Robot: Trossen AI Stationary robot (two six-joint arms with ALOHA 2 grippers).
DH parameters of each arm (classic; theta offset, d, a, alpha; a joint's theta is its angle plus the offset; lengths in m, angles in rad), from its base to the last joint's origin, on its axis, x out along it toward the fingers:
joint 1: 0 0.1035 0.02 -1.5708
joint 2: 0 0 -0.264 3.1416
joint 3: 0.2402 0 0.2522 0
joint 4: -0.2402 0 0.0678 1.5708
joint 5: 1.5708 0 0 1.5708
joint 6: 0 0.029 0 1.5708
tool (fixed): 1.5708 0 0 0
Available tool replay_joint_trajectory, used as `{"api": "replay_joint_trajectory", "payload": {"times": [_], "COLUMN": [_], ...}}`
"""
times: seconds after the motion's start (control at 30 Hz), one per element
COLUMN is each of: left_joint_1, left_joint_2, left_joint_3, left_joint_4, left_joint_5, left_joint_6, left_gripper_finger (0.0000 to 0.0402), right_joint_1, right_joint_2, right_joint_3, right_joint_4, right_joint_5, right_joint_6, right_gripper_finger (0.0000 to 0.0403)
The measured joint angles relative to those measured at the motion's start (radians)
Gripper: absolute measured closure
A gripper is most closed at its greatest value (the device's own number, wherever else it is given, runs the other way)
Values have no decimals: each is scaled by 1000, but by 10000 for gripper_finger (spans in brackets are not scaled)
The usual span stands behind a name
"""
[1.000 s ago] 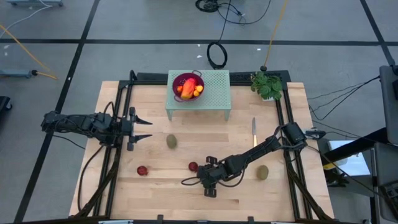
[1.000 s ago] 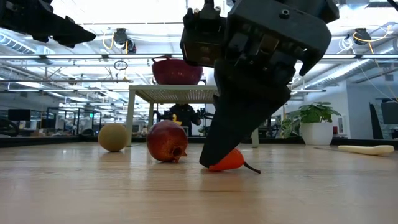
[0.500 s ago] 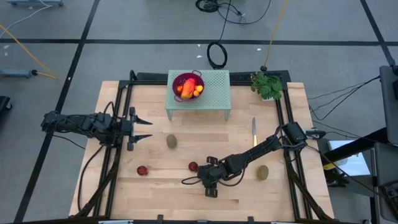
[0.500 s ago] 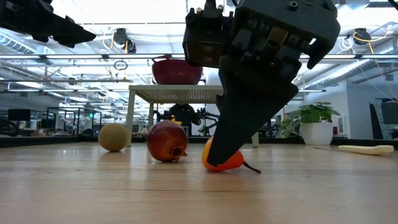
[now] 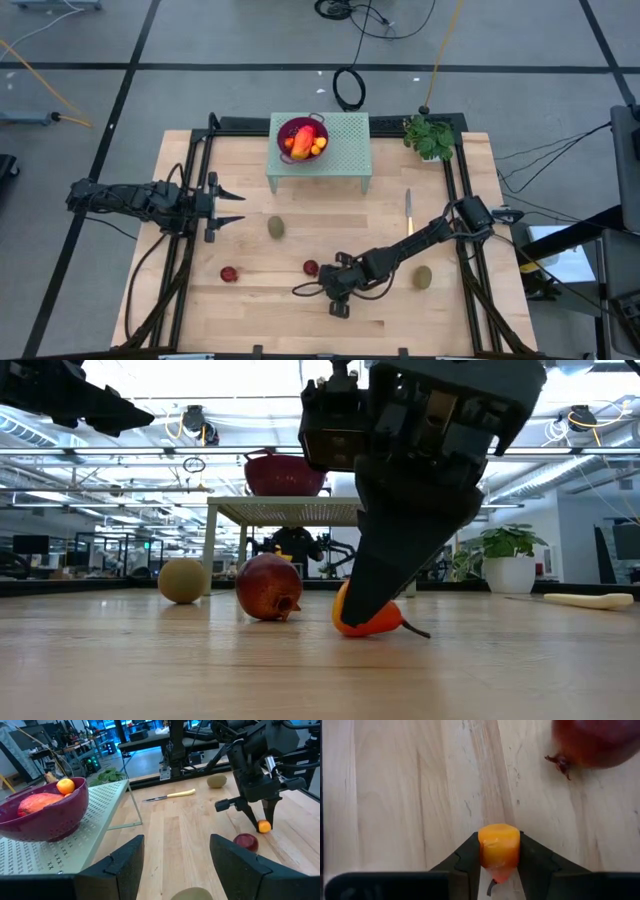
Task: Pick & Place Fruit
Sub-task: Put the pear into the violet strainer bowl on the shelf
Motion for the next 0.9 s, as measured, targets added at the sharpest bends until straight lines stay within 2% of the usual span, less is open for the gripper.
{"api": "replay_joint_trajectory", "payload": {"times": [0.2,0.4,0.57,0.77,0.9], "left_joint_1": [0,0,0,0,0], "left_joint_2": [0,0,0,0,0], "left_joint_3": [0,0,0,0,0], "left_joint_4": [0,1,1,2,2], "left_joint_5": [0,0,0,0,0], "left_joint_6": [0,0,0,0,0], "left_gripper_finger": [174,174,174,174,174], "right_joint_1": [-4,-20,-62,-171,-279], "right_joint_2": [-54,-202,-322,-428,-477], "right_joint_3": [15,20,18,19,20], "right_joint_4": [-9,31,77,149,207], "right_joint_5": [-17,28,34,25,-71], "right_joint_6": [83,96,24,-121,-194], "right_gripper_finger": [310,310,310,310,310]}}
